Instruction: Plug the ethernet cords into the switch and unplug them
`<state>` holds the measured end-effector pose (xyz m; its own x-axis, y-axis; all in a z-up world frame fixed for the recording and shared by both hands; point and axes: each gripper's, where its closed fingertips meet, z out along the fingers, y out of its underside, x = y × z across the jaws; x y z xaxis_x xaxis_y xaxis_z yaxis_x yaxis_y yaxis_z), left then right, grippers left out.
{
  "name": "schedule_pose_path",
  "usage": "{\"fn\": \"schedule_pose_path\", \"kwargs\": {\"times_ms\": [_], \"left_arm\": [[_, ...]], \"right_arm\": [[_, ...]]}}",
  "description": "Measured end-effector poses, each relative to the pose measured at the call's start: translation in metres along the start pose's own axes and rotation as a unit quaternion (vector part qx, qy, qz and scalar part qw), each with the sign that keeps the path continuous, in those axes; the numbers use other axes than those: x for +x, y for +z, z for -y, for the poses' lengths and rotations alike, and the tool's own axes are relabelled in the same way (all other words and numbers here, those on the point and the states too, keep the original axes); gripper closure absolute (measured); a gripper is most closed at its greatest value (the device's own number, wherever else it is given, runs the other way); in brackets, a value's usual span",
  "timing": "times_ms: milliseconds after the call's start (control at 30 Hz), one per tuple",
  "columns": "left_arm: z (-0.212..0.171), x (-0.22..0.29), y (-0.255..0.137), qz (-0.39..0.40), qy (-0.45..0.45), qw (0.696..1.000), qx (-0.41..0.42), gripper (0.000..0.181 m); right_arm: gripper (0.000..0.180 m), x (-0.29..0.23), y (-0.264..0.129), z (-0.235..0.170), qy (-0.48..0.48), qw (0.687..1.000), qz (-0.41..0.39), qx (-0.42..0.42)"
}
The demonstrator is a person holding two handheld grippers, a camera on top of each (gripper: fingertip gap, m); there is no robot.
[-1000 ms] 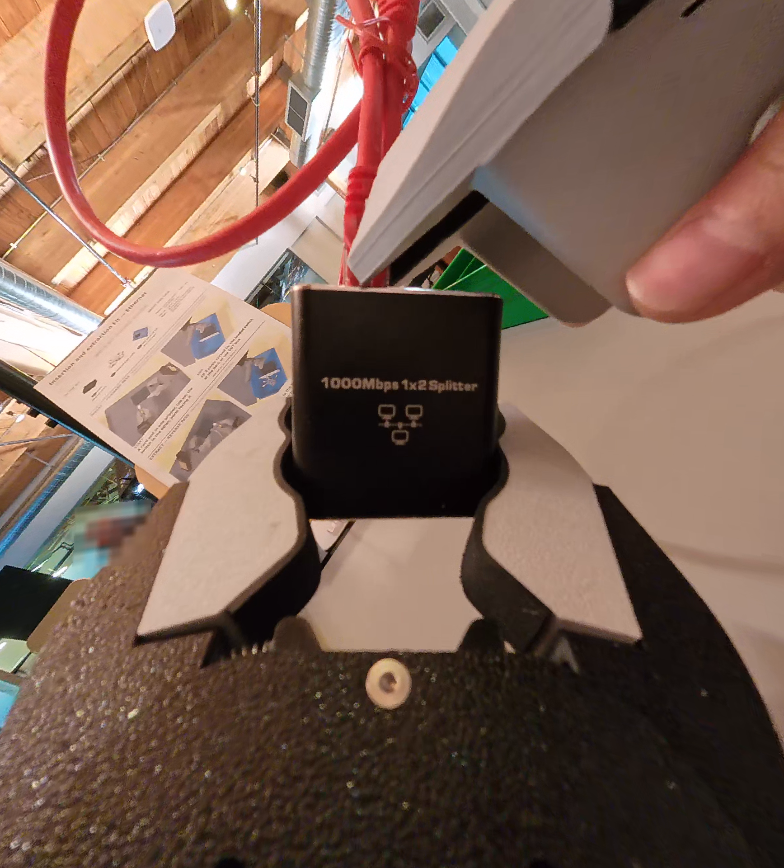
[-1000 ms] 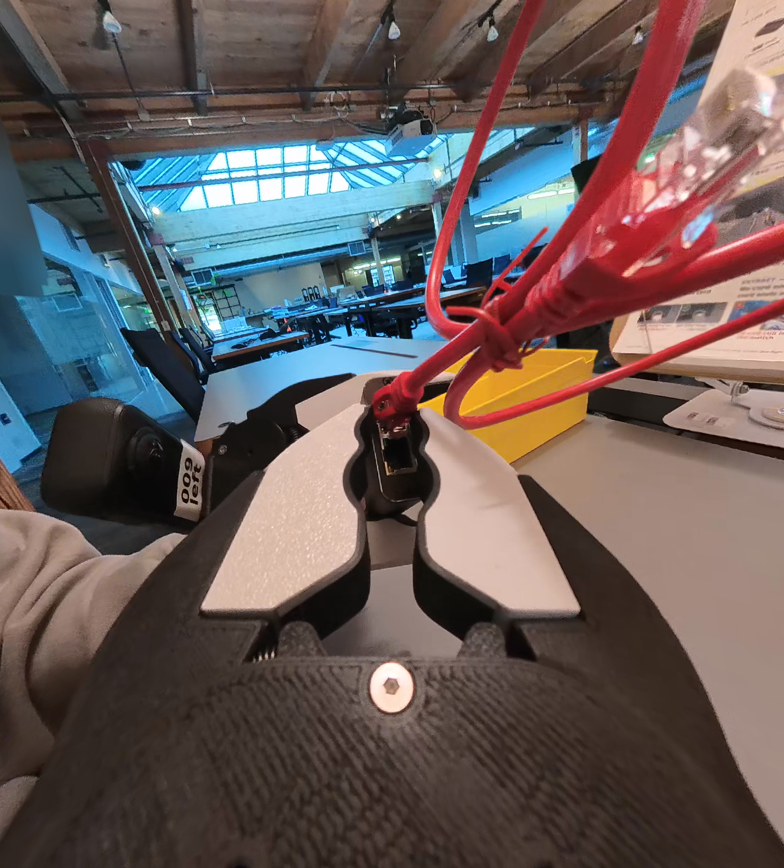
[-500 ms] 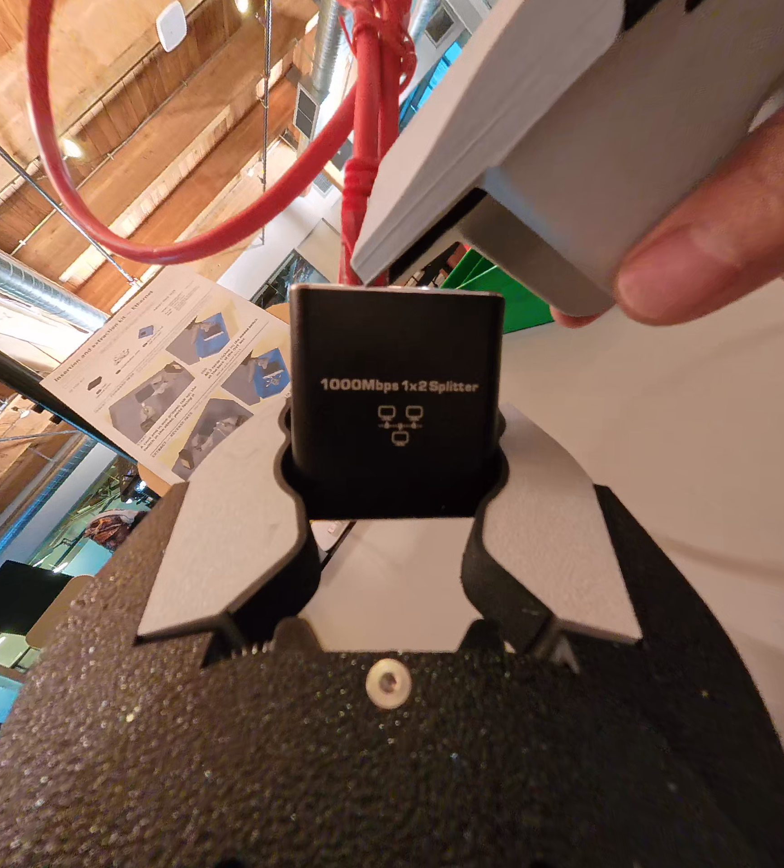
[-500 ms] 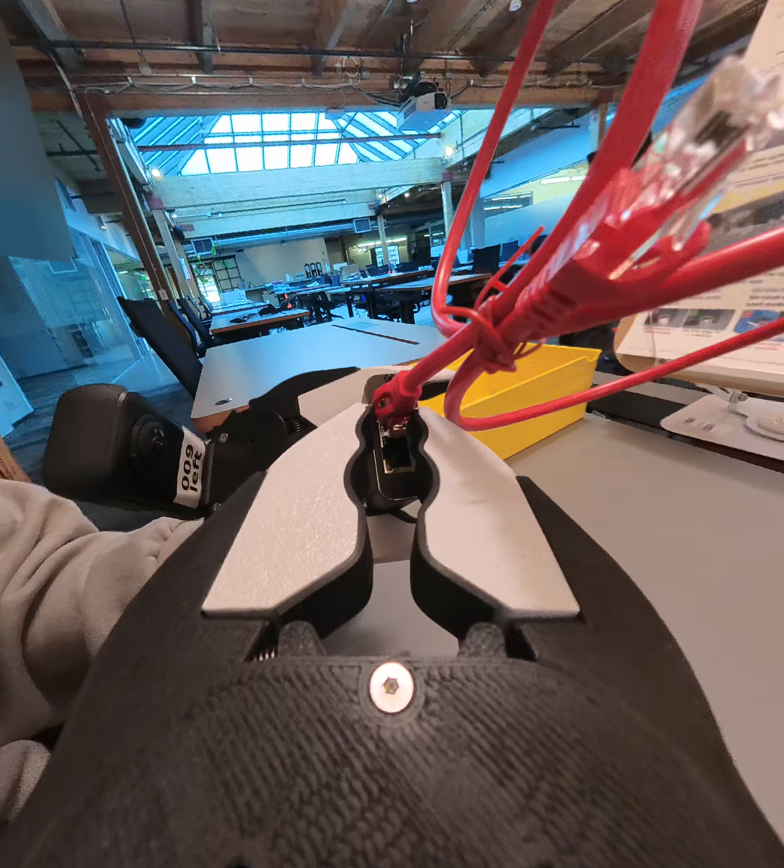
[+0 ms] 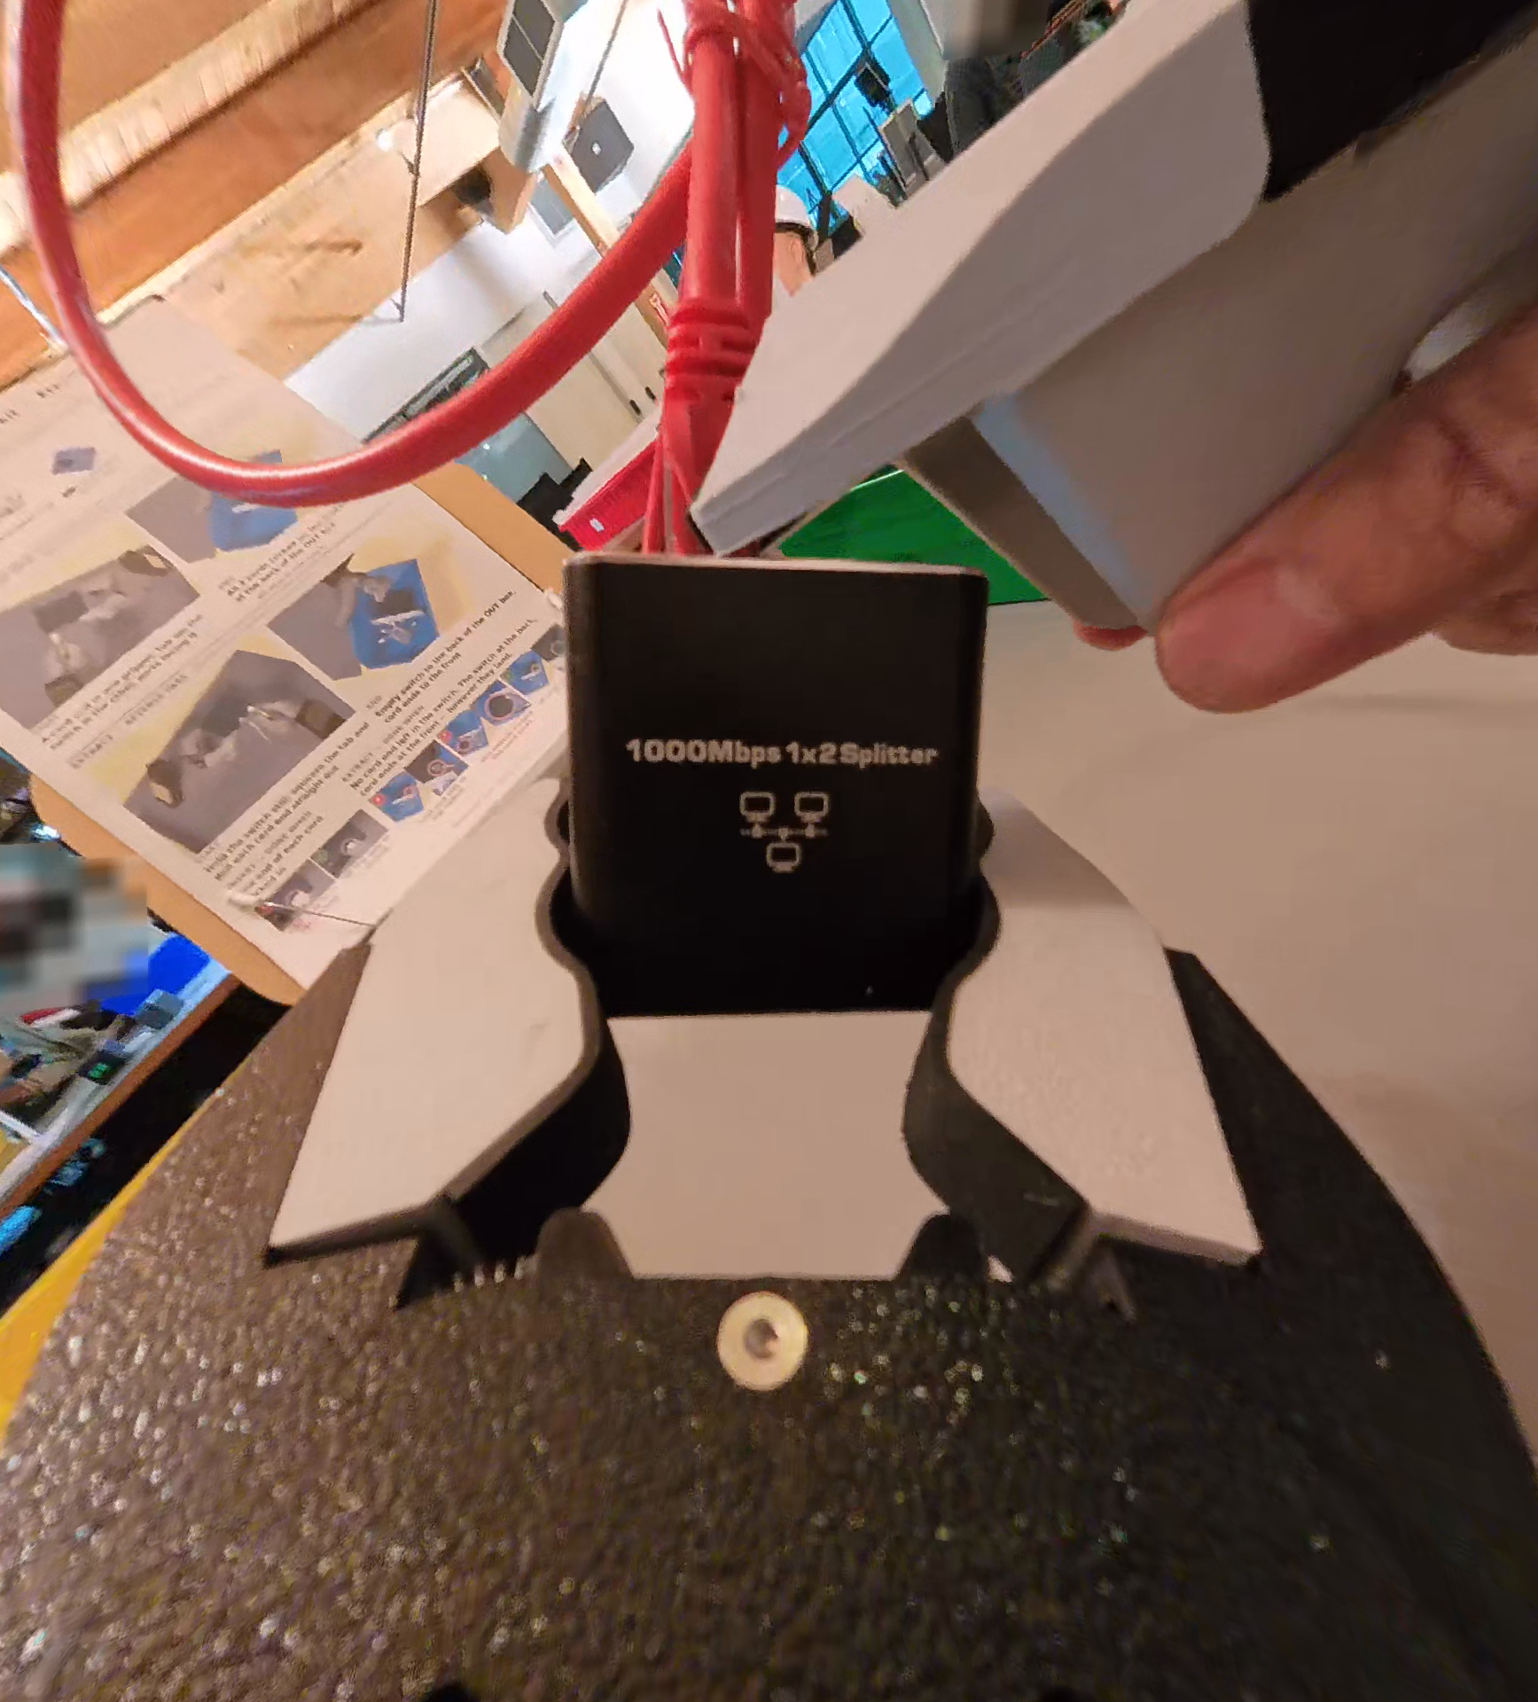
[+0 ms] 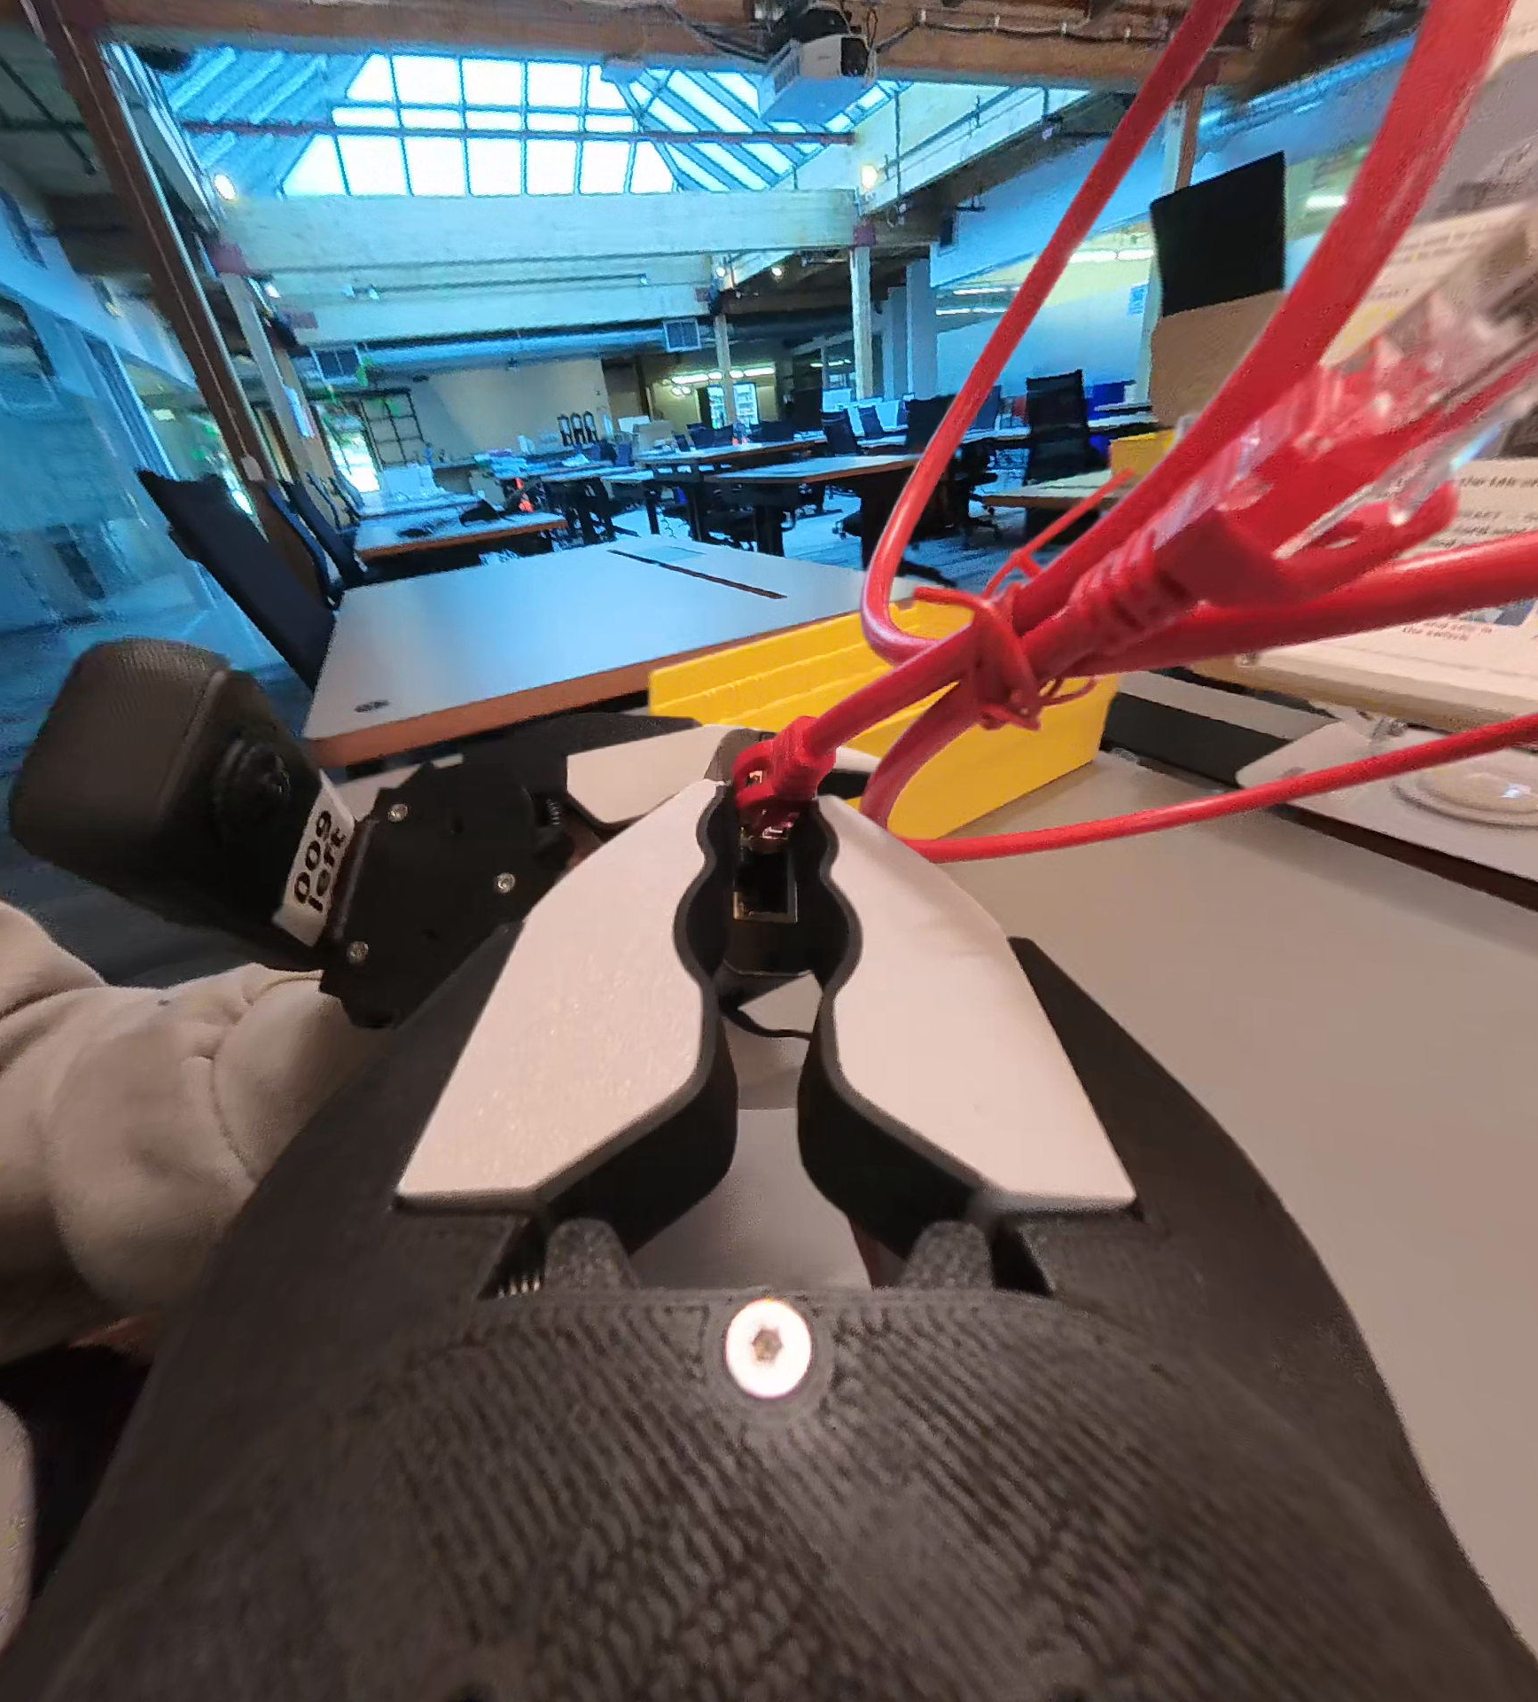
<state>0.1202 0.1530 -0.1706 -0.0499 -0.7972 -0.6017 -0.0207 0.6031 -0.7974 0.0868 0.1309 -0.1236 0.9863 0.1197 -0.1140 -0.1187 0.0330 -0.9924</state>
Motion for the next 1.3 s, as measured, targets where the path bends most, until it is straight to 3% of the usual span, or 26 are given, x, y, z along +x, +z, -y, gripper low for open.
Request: {"fn": "schedule_pose_path", "kwargs": {"times_ms": [333,600,867,1033,1167,1300], "left_arm": [[0.005,0.011,0.001,-0.057,-0.108,0.992,0.023,0.105],[0.008,0.016,0.0,-0.082,-0.132,0.987,0.041,0.104],[0.01,0.028,0.001,-0.133,-0.201,0.969,0.062,0.105],[0.005,0.016,0.0,-0.082,-0.135,0.986,0.048,0.105],[0.006,0.024,0.001,-0.118,-0.195,0.972,0.059,0.105],[0.003,0.026,0.002,-0.127,-0.188,0.973,0.053,0.105]], "right_arm": [[0.165,0.001,0.003,0.004,-0.103,0.992,-0.047,-0.046],[0.167,-0.001,0.002,0.004,-0.156,0.983,-0.065,-0.071],[0.167,0.003,0.002,0.001,-0.166,0.98,-0.069,-0.081],[0.168,0.0,0.004,0.002,-0.116,0.991,-0.043,-0.049],[0.168,0.004,0.006,0.0,-0.107,0.992,-0.05,-0.053],[0.168,0.006,0.005,-0.004,-0.139,0.985,-0.064,-0.076]]}}
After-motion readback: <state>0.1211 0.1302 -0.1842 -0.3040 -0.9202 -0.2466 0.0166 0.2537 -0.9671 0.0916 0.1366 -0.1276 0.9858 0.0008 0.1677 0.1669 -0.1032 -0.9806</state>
